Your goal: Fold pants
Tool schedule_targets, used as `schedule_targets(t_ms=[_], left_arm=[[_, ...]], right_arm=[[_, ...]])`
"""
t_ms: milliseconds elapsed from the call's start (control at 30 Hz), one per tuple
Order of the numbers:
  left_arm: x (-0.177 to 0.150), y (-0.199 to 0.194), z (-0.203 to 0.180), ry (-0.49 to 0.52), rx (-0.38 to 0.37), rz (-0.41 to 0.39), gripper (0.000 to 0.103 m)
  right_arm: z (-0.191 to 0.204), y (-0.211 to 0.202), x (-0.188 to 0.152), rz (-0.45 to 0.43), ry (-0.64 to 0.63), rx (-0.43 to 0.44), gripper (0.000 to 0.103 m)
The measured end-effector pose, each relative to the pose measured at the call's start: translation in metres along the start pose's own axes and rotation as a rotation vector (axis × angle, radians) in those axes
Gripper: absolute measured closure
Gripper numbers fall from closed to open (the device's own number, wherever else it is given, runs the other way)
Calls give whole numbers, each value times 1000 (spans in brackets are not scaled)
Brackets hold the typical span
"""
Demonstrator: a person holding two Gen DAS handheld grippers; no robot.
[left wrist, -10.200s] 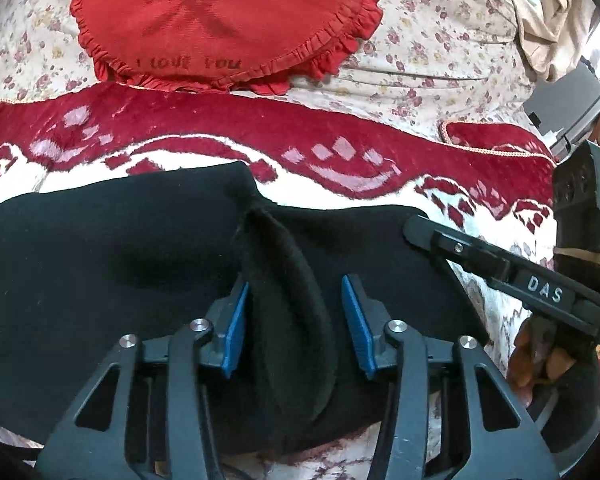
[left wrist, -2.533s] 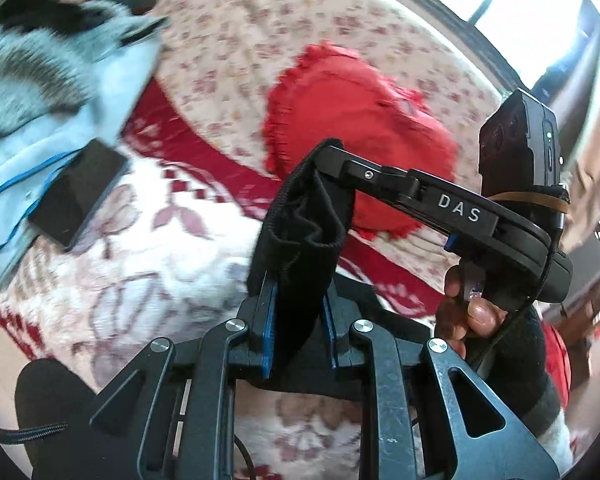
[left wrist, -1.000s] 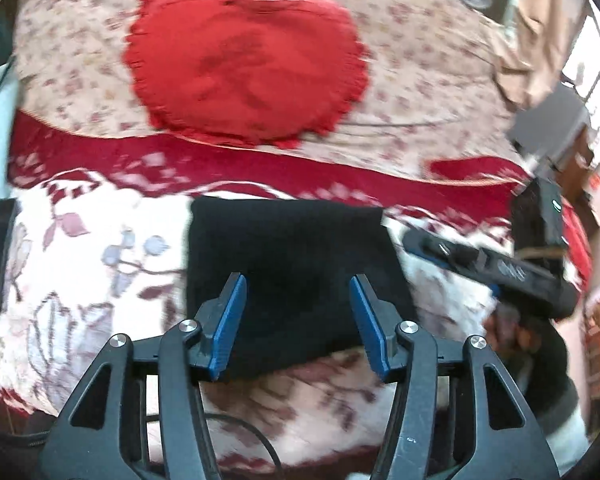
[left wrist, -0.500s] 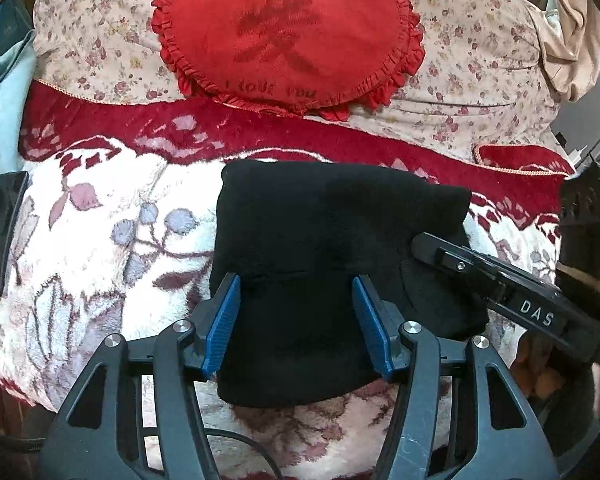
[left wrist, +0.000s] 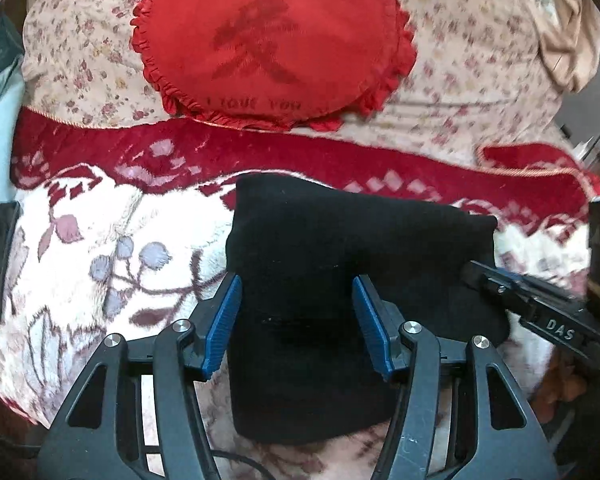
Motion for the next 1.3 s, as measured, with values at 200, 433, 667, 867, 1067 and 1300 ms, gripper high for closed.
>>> schedule_targets(t_ms=[200, 433, 667, 867, 1067, 1300], left_arm=[[6, -4, 4, -17, -8, -3, 47], [16, 4, 1, -28, 15, -12, 47], [17, 20, 1, 1, 42, -2, 39], [15, 24, 1, 14, 55, -2, 35], [12, 8, 3, -29, 35, 2, 35], [-5, -24, -1, -60, -9, -20, 35]], right_arm=[[-18, -25, 21, -74, -3, -98, 84], [27, -22, 37, -90, -38, 17, 84], [15, 39, 25, 4, -81, -84, 84], [4, 49, 25, 21, -81, -99, 84], [22, 17, 25, 12, -103, -71, 83], [43, -19, -8, 28, -185, -64, 81]])
Point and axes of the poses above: each gripper's, at about its wrist camera, not at the fingertips, and y roughly the way its jaws point, z to its left, x to its top, the point moved 10 cm from there along y, roughly the way its jaws point, and after that the axes turned 11 degrees about -z, right-handed, at the moved point
